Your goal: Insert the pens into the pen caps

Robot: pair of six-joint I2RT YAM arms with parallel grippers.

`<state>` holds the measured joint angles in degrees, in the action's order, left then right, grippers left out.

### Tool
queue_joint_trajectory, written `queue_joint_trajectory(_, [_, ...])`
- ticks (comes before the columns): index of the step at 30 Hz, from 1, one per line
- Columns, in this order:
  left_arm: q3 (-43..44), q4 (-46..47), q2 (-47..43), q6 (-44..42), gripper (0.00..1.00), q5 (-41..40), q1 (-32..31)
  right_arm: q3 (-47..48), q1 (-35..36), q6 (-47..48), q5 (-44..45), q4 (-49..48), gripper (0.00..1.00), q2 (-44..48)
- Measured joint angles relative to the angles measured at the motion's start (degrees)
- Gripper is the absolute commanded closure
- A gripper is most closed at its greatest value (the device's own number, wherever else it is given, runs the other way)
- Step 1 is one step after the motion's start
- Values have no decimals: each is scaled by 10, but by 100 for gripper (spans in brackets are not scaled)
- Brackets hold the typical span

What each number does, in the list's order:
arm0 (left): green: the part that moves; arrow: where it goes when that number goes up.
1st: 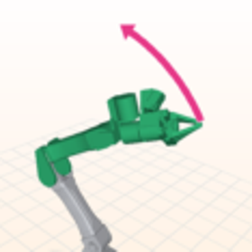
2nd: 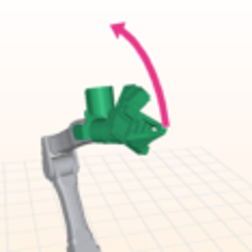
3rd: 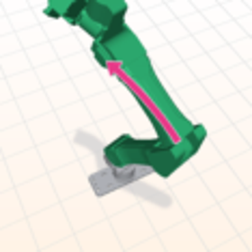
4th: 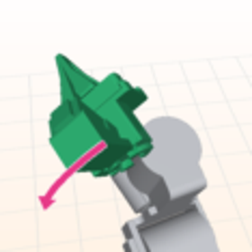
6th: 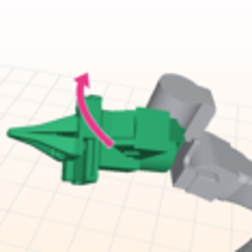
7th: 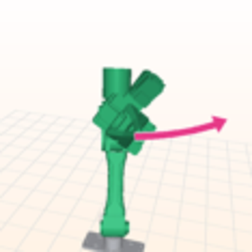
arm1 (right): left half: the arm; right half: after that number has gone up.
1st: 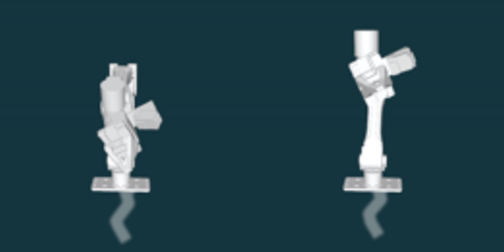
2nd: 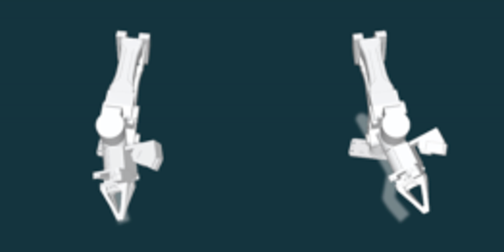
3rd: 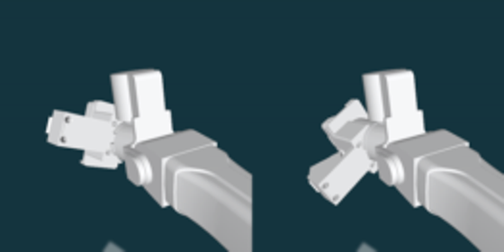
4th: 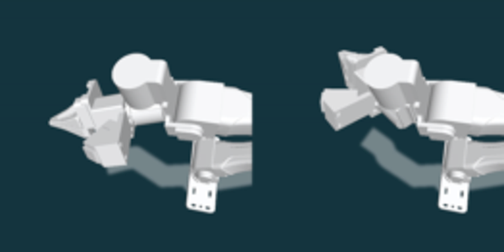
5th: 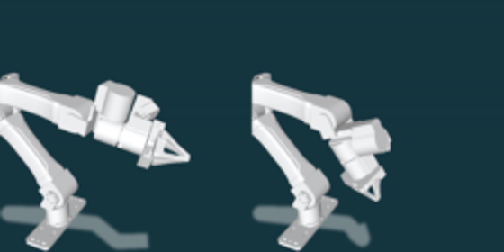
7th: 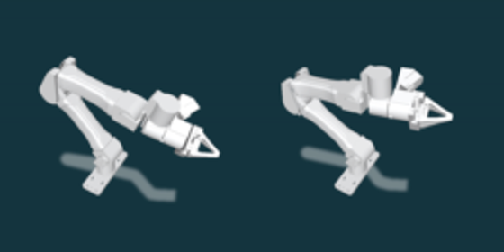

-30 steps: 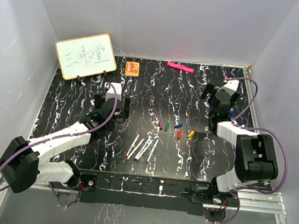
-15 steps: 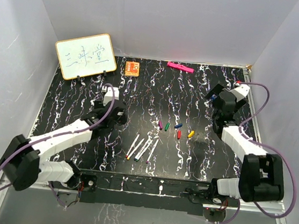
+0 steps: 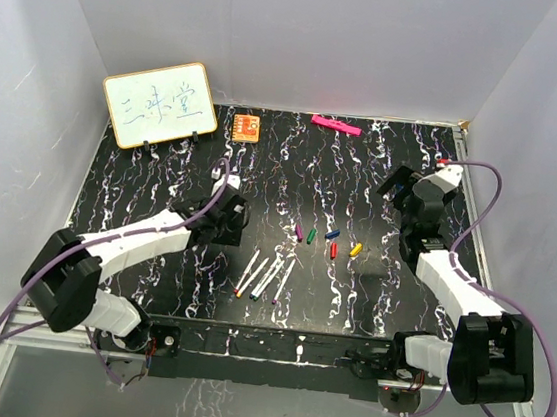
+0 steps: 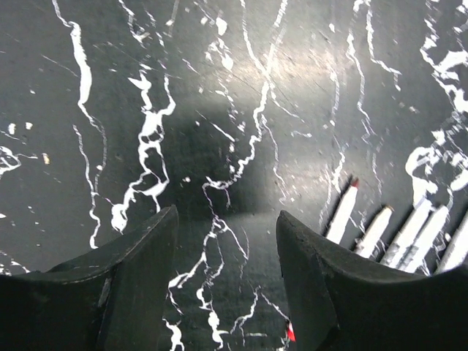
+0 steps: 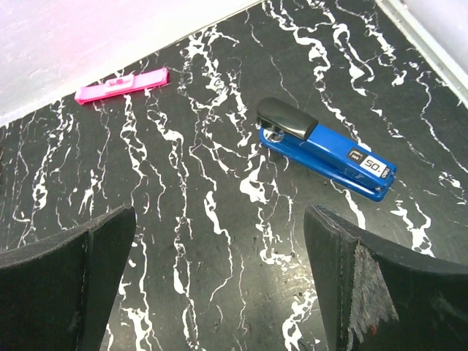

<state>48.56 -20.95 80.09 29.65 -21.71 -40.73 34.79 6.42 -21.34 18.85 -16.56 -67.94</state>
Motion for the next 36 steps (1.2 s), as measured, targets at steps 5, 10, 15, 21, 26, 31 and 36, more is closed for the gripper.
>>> queue_joint_trajectory(5, [-25, 11, -45, -7, 52, 66, -2, 12, 1, -13, -27, 29, 2, -2])
queue_joint_trajectory(10, [-29, 10, -56, -14, 53, 112, -5, 12, 8, -13, -38, 65, 2, 2])
queue_joint_trajectory(15, [-33, 0, -52, -15, 53, 135, -17, 22, 30, -10, -33, 101, 2, 1])
queue_joint_trajectory(21, [-36, -5, -50, -12, 53, 154, -35, 30, 55, -9, -16, 123, 6, -1])
queue_joint_trajectory(26, [-36, -14, -30, -8, 53, 158, -50, 30, 57, -9, -9, 133, 14, -1])
queue_joint_trajectory(31, [-35, -36, -2, -4, 53, 157, -68, 30, 59, -9, -8, 136, 16, -1])
queue_joint_trajectory(36, [-29, -40, 11, -2, 53, 157, -79, 30, 60, -9, -7, 137, 16, -1])
